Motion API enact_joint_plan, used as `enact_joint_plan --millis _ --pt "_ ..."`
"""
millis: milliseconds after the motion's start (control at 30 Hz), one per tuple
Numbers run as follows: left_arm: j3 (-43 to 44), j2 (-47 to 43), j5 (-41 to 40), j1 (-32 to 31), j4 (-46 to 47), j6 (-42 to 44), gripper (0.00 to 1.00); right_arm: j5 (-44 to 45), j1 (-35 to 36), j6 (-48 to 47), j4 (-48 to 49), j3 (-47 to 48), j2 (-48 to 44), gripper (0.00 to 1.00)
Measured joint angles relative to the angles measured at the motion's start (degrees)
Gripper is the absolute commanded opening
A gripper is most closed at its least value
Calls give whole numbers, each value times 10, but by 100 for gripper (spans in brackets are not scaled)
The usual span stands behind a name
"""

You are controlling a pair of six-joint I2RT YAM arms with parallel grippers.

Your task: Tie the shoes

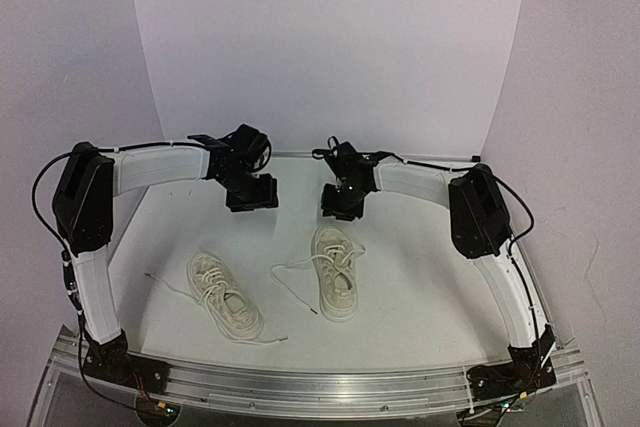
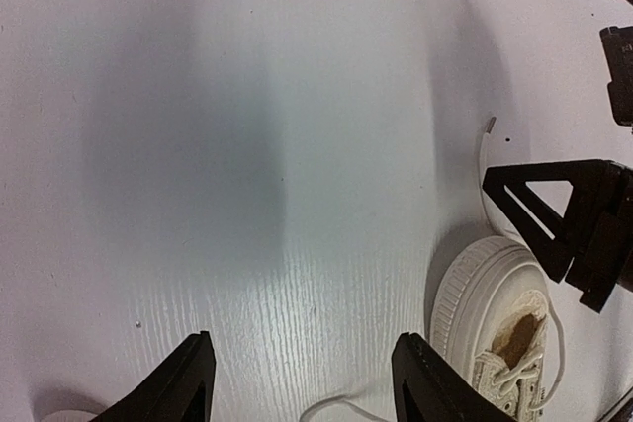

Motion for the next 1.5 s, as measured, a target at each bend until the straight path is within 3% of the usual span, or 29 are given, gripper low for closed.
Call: enact_joint_plan --millis 233,433,567,833,1033,1167,1333,1500 --pt "-47 -38 0 0 0 -1 64 48 6 -6 -27 47 42 31" --pt "-81 -65 0 0 -2 0 64 85 14 -17 -36 78 65 21" --pt "-87 -71 0 0 -7 1 64 105 16 -29 -36 80 68 1" --pt "-111 -84 37 0 -15 28 64 110 11 -31 -27 46 48 0" --pt "-166 -132 99 -1 -14 62 62 80 -16 -45 -40 -27 -29 0" --pt "-197 -166 124 -16 -14 102 62 48 -50 -51 -27 -99 -129 0" --pt "-211 -180 126 -103 -9 202 63 9 -90 -58 7 -193 -252 0" --pt "-210 -177 141 -159 -10 322 61 -32 -91 -58 28 -285 -315 0"
